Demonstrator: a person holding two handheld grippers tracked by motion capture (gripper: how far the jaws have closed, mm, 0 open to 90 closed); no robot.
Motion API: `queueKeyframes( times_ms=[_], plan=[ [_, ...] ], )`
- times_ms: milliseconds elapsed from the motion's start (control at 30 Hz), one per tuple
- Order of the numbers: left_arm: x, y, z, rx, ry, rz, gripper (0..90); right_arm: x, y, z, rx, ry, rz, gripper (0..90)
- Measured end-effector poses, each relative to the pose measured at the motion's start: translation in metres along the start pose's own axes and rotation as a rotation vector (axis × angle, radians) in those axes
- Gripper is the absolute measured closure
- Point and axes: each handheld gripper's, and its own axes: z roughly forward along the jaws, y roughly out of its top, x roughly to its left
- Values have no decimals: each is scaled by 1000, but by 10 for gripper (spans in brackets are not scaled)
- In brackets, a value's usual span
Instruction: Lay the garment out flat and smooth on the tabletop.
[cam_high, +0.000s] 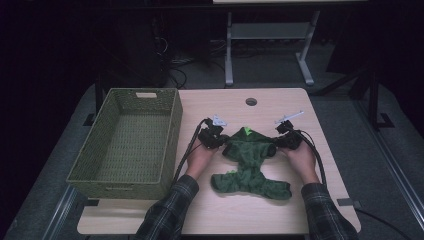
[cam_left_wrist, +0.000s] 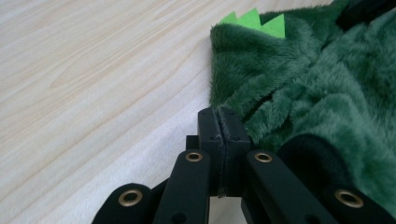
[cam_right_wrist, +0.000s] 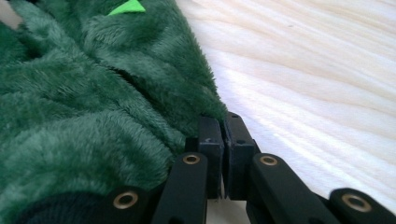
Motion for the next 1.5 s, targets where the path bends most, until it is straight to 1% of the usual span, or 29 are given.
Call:
queueKeyframes(
  times_ms=[100,133,167,200,233,300,333,367,433,467,500,567,633,700,767,833,900,967,1033,1067,1100,1167,1200,1267,1367,1400,1433,1500],
  plan=[
    [-1,1,5,23,6,21,892,-3,0,1,-12,3,12,875],
    [-1,0,6,22,2,16,888,-3,0,1,-13,4,13,867],
    [-1,0,6,22,-2,16,882,-3,0,1,-12,4,12,847],
    [-1,1,5,13,-6,7,872,-3,0,0,-10,4,10,808],
    [0,2,3,4,-11,2,856,-3,0,-2,-20,12,18,759],
    [1,6,-5,-26,-22,-12,787,-4,1,-9,-50,23,25,722],
    [1,9,-10,-30,-25,-13,752,-4,2,-14,-67,30,26,700],
    [1,12,-14,-34,-27,-19,722,-3,4,-19,-76,35,24,696],
    [0,17,-24,-44,-29,-14,675,-1,7,-29,-100,25,9,680],
    [0,19,-29,-44,-36,-18,653,0,8,-34,-112,21,6,677],
    [0,21,-34,-47,-47,-15,625,1,8,-39,-120,24,7,677],
    [-3,22,-42,-43,-73,-25,576,3,8,-47,-133,26,1,669],
    [-7,22,-50,-42,-100,-23,516,4,7,-52,-136,39,9,653],
    [-13,20,-57,-43,-110,-19,471,8,4,-56,-136,47,8,651],
    [-17,17,-62,-36,-115,-7,419,12,2,-59,-143,45,4,649],
    [-21,13,-67,-28,-109,12,382,16,-1,-62,-155,52,-4,648],
    [-25,7,-72,-29,-115,12,347,20,-5,-64,-160,63,-10,643],
    [-29,0,-75,-17,-115,14,287,24,-8,-66,-157,73,-18,636],
    [-34,-7,-78,-3,-106,32,233,29,-10,-67,-161,77,-24,634],
    [-37,-10,-79,-1,-108,35,215,32,-12,-68,-168,83,-21,634],
    [-39,-14,-81,0,-110,38,199,34,-13,-69,-170,93,-28,634],
    [-42,-21,-85,-4,-116,38,180,38,-15,-70,-175,94,-40,634],
    [-43,-24,-88,-5,-118,38,170,41,-17,-71,-168,97,-37,633],
    [-46,-30,-92,6,-122,34,137,45,-18,-72,-169,104,-44,631],
    [-52,-39,-100,3,-115,38,129,51,-23,-75,-194,113,-49,632],
    [-55,-43,-102,-4,-118,38,129,54,-24,-75,-201,120,-40,632],
    [-58,-47,-105,-7,-116,41,129,57,-26,-75,-203,123,-45,634],
    [-65,-56,-109,-8,-117,45,129,63,-27,-75,-190,122,-71,633]
  ],
)
